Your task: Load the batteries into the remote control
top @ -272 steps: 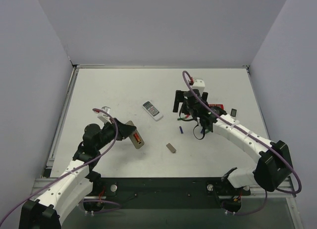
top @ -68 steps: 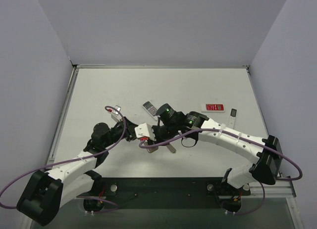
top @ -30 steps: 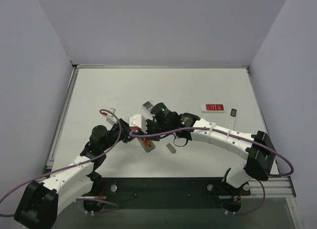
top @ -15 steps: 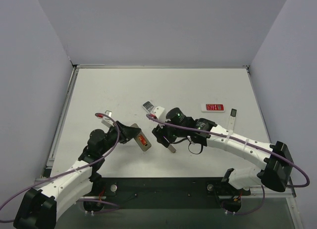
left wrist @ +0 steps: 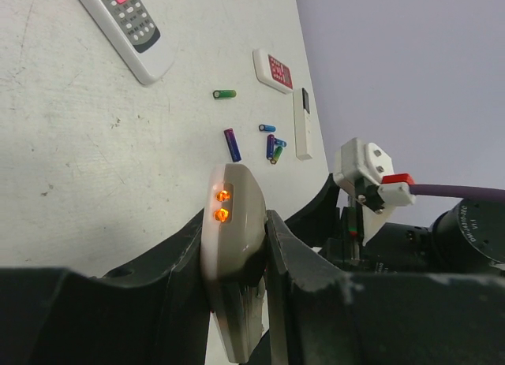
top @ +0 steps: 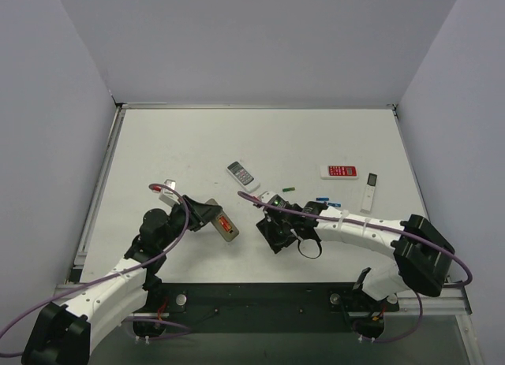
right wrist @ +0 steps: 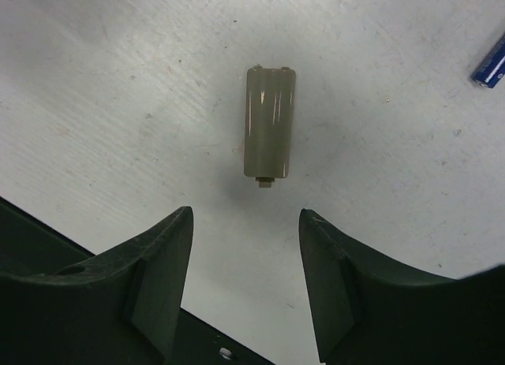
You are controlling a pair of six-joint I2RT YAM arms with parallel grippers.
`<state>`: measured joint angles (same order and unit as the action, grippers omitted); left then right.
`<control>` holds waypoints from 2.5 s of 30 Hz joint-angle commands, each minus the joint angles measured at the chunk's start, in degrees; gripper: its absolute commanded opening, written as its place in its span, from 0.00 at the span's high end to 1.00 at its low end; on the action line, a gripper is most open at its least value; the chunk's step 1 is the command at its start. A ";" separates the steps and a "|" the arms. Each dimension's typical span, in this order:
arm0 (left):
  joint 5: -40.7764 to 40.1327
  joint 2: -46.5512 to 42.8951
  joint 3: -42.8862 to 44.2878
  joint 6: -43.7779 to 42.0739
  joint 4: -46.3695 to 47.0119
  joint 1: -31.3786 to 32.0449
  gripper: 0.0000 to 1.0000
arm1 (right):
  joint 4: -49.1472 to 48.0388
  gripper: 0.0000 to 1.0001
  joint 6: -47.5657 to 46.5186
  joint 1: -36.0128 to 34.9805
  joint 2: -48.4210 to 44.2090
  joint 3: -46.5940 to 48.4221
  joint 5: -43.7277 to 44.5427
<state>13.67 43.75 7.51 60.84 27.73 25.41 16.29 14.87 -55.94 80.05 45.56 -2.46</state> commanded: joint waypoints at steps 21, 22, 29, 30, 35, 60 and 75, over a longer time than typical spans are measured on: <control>0.13 0.81 0.31 1.56 3.12 -0.36 1.00 | -2.49 0.66 3.23 -0.04 12.41 1.81 5.36; 0.13 0.90 0.31 1.65 3.21 -0.27 1.00 | -2.50 0.69 3.32 -0.04 12.50 1.81 5.36; 0.57 0.99 -0.30 1.92 4.53 -0.36 1.00 | -0.75 0.91 1.83 -0.57 8.65 2.43 4.30; 0.65 1.08 -0.39 2.00 4.97 -0.36 1.00 | -0.13 0.95 1.56 -0.92 7.85 3.30 4.22; 0.66 1.17 -0.65 2.62 5.85 -0.36 1.00 | 6.62 1.00 -0.54 -1.80 1.27 8.48 3.95; -1.36 2.22 -2.67 5.78 13.84 1.75 1.00 | 27.21 1.00 -4.59 -9.79 13.72 42.41 -2.64; -7.52 2.05 -2.32 5.87 15.60 6.85 1.00 | 33.01 1.00 -3.89 -10.68 20.93 49.45 0.70</control>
<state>8.75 46.41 4.34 66.43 38.06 31.48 44.69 10.44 -66.11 99.72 92.73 -3.86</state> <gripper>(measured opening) 0.367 0.233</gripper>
